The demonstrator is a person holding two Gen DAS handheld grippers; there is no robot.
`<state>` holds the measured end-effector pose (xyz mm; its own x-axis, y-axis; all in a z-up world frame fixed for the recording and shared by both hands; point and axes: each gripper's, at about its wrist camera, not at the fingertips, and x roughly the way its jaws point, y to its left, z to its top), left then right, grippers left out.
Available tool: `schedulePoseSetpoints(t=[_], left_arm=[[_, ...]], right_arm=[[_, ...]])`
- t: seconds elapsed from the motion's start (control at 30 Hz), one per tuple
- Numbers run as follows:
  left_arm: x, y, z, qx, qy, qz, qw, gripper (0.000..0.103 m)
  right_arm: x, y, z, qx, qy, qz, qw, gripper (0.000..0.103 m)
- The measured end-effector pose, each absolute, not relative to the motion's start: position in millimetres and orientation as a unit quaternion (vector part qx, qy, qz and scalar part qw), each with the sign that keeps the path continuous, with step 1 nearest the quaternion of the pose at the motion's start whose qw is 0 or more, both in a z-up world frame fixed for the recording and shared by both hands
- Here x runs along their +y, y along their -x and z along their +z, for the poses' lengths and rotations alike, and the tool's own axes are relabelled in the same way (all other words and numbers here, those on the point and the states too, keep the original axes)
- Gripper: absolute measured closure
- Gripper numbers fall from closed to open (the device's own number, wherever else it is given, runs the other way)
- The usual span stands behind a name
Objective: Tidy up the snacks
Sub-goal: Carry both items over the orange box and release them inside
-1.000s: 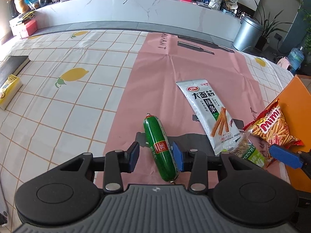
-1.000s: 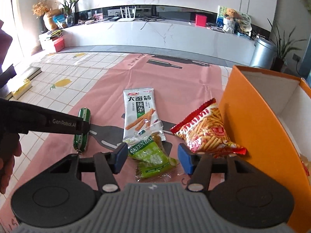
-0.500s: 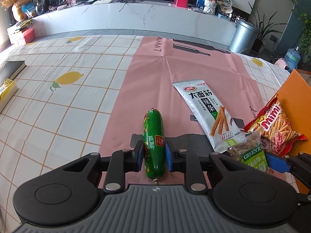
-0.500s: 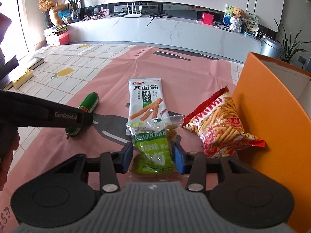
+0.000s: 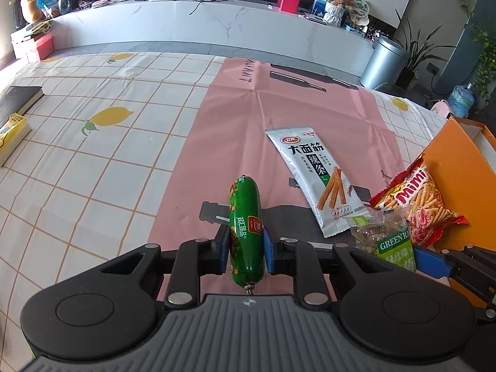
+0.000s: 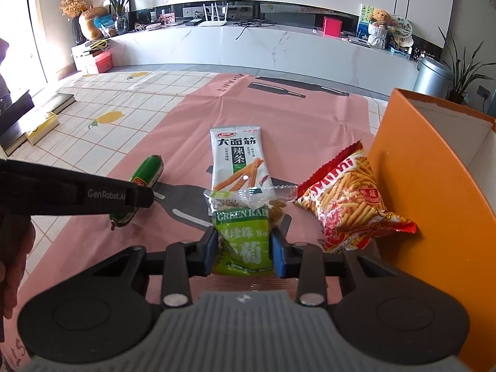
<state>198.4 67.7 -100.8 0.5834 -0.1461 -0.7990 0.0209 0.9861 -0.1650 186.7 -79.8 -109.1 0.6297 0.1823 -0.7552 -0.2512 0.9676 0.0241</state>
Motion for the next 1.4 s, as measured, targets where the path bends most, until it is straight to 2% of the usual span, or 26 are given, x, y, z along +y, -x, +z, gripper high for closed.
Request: schedulePoseSetpoints(t=[0.43,0.83,1.17,1.4], left_arm=[[39.3,-164.1,-50.4,0.433,0.071,-0.084,0.895,0.079],[-31.9,-142.2,3.7,0.402,0.047,-0.169,0.899,0.078],[-109.8,-155.6,23.5,0.391,0.005,-0.249,0.886,0.078],[-157.2,-171.2,13.9,0.406,-0.046,-0.303,0.861,0.078]], right_arm=[[-113.3,-146.5,-49.8,0.402,-0.002,0.130,0.906,0.070],[-192.3,-129.7,16.9,0.373,0.011,0.099,0.923,0.070],[-279.1,-136.3,27.2,0.396,0.016,0.041,0.917,0.070],[-323.0,-147.3,14.9,0.424,0.012,0.042,0.905,0.070]])
